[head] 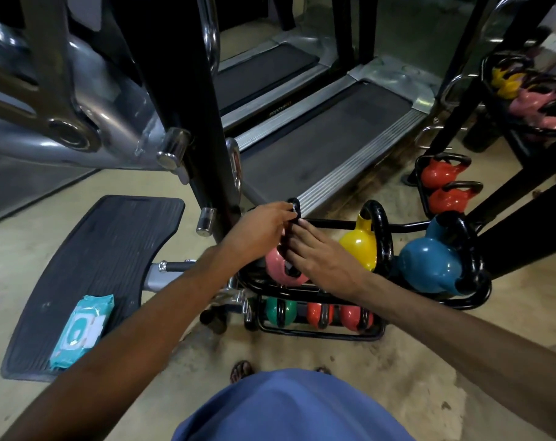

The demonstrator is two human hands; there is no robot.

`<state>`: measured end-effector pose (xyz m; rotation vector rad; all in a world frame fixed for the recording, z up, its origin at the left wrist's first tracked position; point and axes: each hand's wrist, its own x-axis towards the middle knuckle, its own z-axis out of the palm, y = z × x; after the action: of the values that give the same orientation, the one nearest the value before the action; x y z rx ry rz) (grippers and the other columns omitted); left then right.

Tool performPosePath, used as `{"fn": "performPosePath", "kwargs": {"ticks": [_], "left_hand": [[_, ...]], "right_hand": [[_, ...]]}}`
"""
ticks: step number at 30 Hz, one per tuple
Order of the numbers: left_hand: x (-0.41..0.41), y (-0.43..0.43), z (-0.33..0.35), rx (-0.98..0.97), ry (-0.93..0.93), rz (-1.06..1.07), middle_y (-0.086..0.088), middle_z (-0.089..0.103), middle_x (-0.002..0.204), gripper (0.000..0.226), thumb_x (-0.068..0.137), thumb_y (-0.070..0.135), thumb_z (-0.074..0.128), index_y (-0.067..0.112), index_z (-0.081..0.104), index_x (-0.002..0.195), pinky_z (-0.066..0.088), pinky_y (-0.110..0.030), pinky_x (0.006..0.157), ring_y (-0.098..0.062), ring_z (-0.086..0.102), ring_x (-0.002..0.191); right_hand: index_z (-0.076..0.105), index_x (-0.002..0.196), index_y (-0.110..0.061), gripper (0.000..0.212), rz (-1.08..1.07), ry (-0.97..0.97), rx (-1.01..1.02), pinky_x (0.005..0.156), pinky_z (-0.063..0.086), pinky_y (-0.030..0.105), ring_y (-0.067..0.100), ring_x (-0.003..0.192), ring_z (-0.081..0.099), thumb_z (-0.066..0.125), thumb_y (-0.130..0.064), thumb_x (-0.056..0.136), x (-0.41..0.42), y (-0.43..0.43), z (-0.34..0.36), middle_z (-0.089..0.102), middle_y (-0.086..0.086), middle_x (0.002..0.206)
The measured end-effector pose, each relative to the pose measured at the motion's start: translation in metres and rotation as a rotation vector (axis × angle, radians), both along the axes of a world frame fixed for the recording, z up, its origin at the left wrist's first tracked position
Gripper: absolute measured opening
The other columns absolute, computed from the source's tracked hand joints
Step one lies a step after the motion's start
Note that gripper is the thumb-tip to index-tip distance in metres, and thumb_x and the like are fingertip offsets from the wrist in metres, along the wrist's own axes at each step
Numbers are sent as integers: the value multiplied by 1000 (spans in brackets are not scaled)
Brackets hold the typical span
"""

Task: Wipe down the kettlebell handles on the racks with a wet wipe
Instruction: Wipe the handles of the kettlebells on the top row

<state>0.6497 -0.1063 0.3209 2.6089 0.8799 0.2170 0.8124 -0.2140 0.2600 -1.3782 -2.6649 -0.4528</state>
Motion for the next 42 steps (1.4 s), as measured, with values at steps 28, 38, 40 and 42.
{"fn": "performPosePath", "kwargs": {"ticks": [28, 38, 40, 42], "left_hand": [[-3, -5, 3, -7, 225, -35, 6, 26, 164, 69, 95, 36, 65, 19, 35, 155, 42, -43, 109, -19, 36, 145], [0, -11, 0, 48, 288, -41, 1, 21, 166, 89, 85, 44, 74, 14, 30, 156, 41, -40, 109, -24, 38, 143], [1, -13, 2, 59, 284, -44, 1, 26, 164, 85, 85, 43, 75, 12, 35, 154, 43, -40, 106, -26, 44, 139], [2, -13, 6, 56, 279, -40, 1, 29, 163, 82, 85, 41, 75, 12, 38, 151, 45, -41, 104, -26, 46, 137]], "right_hand": [[67, 101, -12, 10, -685, 1276, -15, 80, 48, 25, 12, 93, 58, 71, -8, 93, -69, -49, -25, 57, -2, 100], [74, 109, -17, 31, -855, 1658, -379, 63, 49, 30, 11, 72, 62, 47, -3, 99, -58, -19, -12, 71, -1, 88], [74, 107, -21, 43, -797, 1660, -509, 73, 56, 37, 22, 82, 68, 42, 5, 96, -52, -17, -5, 74, 6, 95], [73, 94, -22, 47, -765, 1715, -650, 82, 59, 39, 22, 85, 71, 40, 11, 93, -42, -9, 3, 75, 8, 90]]}}
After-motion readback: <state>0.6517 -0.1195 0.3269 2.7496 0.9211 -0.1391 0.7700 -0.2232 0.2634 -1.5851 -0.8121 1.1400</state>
